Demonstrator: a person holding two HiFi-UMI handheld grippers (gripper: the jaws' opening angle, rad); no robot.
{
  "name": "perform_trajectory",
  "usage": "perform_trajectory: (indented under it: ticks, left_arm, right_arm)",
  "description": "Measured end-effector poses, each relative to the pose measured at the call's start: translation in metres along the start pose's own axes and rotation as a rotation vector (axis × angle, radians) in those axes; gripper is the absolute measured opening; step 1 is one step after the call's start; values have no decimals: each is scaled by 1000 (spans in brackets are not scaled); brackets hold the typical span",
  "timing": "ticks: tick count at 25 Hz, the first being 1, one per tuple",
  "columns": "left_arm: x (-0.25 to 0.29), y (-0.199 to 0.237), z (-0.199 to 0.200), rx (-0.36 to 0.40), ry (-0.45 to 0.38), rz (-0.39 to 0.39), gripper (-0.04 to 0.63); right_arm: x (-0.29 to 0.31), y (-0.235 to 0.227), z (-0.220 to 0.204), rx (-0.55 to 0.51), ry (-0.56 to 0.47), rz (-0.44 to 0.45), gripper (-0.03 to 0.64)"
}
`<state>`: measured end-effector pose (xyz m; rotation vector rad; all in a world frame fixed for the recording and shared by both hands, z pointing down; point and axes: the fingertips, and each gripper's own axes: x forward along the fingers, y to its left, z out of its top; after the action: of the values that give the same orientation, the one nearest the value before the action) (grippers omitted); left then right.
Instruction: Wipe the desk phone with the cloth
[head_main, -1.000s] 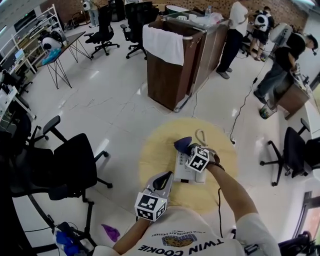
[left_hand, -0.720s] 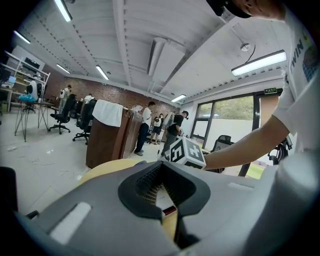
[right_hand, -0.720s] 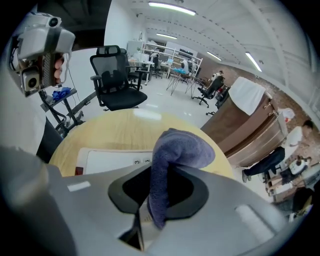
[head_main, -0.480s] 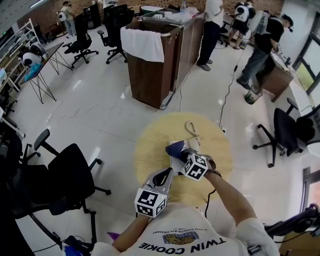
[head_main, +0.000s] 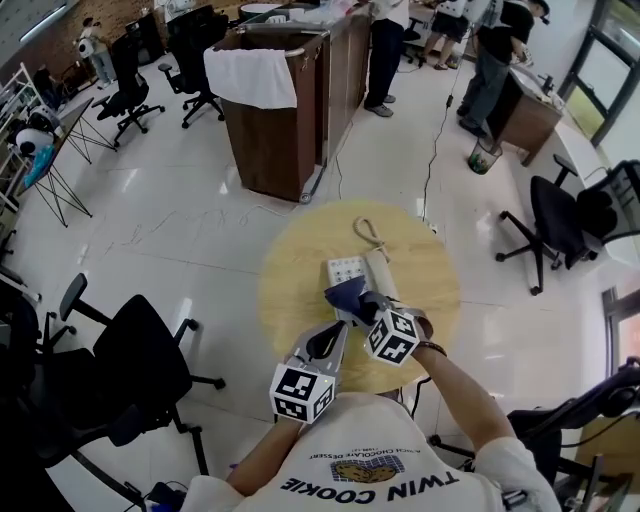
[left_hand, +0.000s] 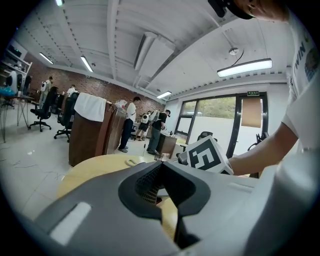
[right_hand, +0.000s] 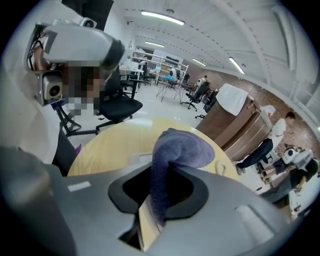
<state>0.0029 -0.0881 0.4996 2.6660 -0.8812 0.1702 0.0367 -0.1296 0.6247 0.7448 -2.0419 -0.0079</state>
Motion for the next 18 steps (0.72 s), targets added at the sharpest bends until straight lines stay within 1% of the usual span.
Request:
perform_trajectory:
  ticks: [8, 14, 16, 17, 18]
  left_arm:
    - [-1, -2, 0, 17, 9, -36, -9]
    - [0, -2, -1, 13, 6, -43, -9]
    - [-2, -1, 0, 8, 3, -42, -9]
    - [-4, 1, 2, 6, -1, -40, -9]
    - [-7, 2, 6, 8, -10, -37, -9]
  right_arm:
    - [-20, 21, -3, 44, -22, -49, 64]
    - [-22, 23, -7, 97, -28, -71, 64]
    - [-24, 18, -3, 156, -34, -98, 64]
    - [-27, 14, 1, 216, -47, -123, 64]
    - [-31, 10, 9, 301, -76, -150, 64]
